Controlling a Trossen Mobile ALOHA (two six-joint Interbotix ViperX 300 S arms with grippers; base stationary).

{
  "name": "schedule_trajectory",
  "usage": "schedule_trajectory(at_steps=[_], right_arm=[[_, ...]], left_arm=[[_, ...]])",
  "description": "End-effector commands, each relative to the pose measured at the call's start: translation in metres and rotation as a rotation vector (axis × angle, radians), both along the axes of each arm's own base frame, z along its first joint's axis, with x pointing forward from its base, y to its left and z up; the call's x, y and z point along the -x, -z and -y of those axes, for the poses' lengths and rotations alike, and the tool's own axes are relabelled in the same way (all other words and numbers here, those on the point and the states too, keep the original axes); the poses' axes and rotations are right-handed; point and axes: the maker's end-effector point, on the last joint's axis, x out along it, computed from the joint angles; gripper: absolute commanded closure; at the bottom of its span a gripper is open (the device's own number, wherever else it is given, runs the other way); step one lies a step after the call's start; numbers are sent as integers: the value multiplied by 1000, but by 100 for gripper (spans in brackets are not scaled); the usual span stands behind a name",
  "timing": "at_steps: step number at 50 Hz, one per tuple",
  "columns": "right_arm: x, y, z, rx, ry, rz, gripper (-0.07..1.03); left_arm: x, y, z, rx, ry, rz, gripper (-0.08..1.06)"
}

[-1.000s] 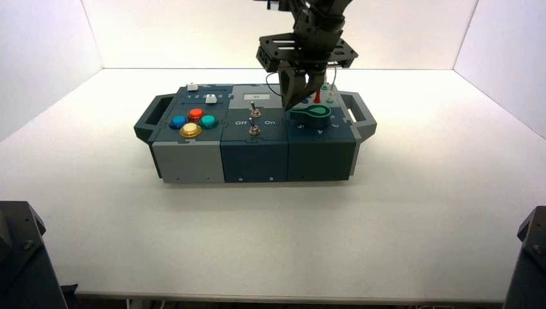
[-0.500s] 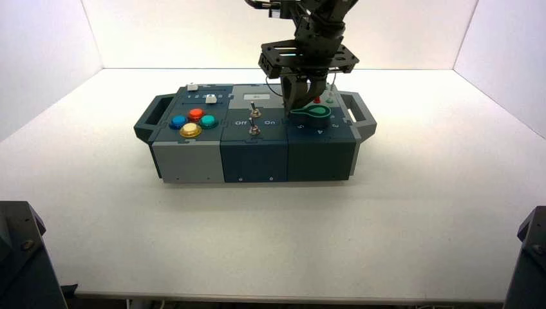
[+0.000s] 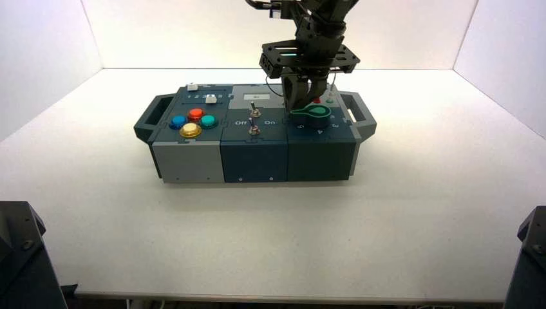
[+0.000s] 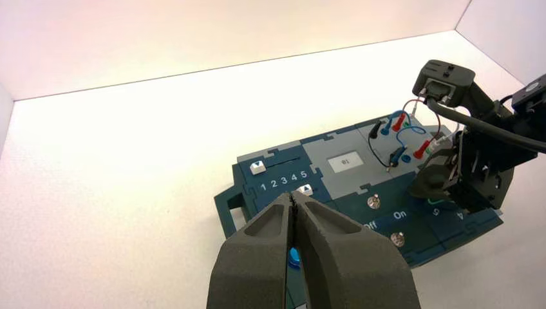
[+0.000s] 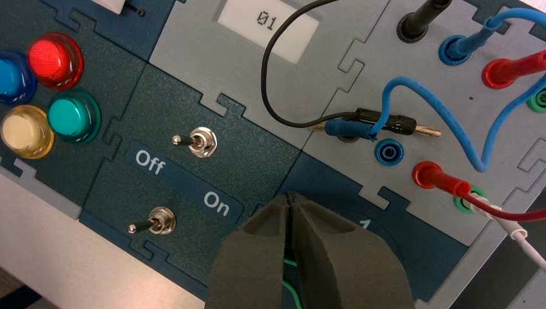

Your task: Turn the knob to position 5.

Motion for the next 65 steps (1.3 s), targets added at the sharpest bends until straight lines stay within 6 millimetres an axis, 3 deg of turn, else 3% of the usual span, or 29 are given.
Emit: schedule_trajectory(at_steps=[1,65], right_arm=[[-8,-13,-4,-23,5,27,98],[1,-13,-2,-9,-2,-3,98]], left_arm=[[-3,-9,2,5,3,27,100],[-4,-10,2,7,3,28,100]])
